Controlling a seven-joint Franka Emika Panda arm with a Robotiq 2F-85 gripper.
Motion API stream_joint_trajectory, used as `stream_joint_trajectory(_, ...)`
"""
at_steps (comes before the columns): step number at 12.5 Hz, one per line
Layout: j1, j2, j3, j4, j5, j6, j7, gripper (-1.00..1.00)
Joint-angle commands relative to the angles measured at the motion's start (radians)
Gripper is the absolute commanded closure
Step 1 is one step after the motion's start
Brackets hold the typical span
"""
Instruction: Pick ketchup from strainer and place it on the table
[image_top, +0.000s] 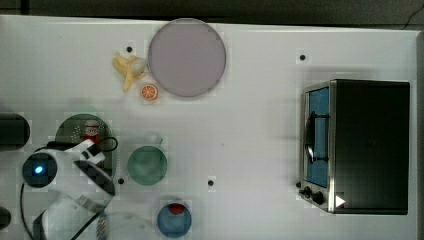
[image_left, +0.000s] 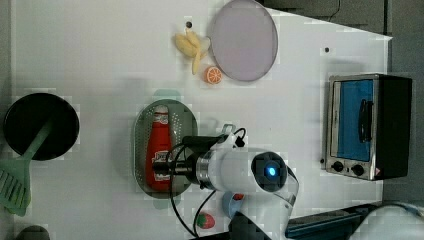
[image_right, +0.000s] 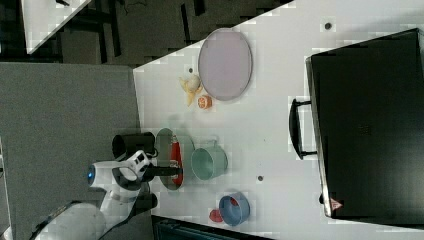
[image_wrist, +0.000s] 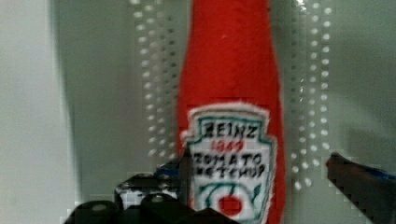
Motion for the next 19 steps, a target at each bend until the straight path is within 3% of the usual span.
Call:
stream_joint_trajectory(1, 0.018, 0.039, -0.016, 0.061, -0.064, 0.038, 0.091, -1.00)
stream_joint_trajectory(4, 0.050, 0.094, -0.046, 0.091, -0.087, 0.034, 0.130, -0.91)
stream_joint_trajectory(7, 0.069, 0.098, -0.063, 0.096, -0.088, 0.038, 0.131, -0.21)
stream_joint_trajectory(12, 0.060, 0.058, -0.033, 0.093, -0.086, 0.015, 0.131, -0.19)
stream_joint_trajectory(15, 0.019, -0.047, 0.048, 0.102, -0.063, -0.052, 0.131, -0.19)
stream_joint_trajectory(19, -0.043, -0.204, 0.134, 0.185, 0.174, -0.273, 0.117, -0.19)
